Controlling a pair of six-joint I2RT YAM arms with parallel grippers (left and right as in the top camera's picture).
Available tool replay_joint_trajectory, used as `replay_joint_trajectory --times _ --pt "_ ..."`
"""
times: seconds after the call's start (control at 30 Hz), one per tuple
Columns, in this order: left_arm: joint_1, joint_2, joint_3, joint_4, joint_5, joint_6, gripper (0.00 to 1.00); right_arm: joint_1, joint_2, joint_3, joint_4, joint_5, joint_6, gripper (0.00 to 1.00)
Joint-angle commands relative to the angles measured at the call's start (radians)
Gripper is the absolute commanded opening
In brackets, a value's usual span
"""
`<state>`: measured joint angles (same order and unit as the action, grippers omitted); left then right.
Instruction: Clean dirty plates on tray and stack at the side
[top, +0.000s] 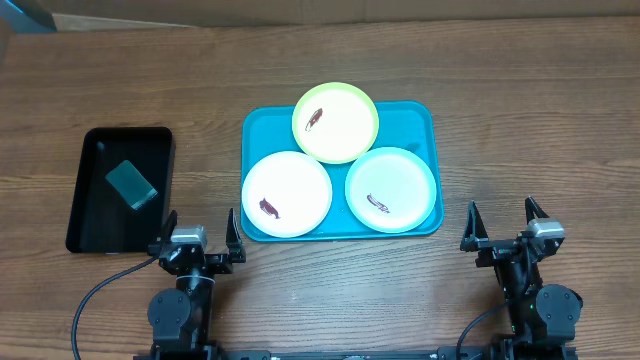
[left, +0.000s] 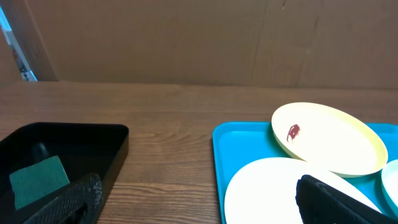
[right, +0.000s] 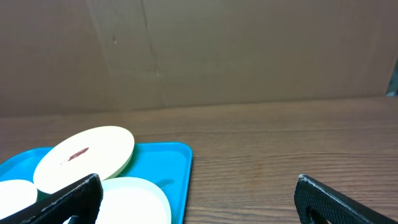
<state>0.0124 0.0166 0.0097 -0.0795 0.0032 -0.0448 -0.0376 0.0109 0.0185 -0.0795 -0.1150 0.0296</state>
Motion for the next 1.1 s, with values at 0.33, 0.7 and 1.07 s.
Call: replay_joint_trajectory --times 0.33,0.7,1.07 --pt "-0.005 -0.012 -0.005 0.002 0.005 0.023 1.0 0.004 -0.008 -0.01 0.005 0.009 -0.001 1.0" --pt "-0.005 -0.012 -0.005 0.002 -0.001 0.023 1.0 0.004 -0.008 -0.01 0.005 0.009 -0.001 1.0" --pt "-0.006 -0.012 -0.005 0.118 0.169 -0.104 1.0 0.004 -0.008 -0.01 0.005 0.009 -0.001 1.0"
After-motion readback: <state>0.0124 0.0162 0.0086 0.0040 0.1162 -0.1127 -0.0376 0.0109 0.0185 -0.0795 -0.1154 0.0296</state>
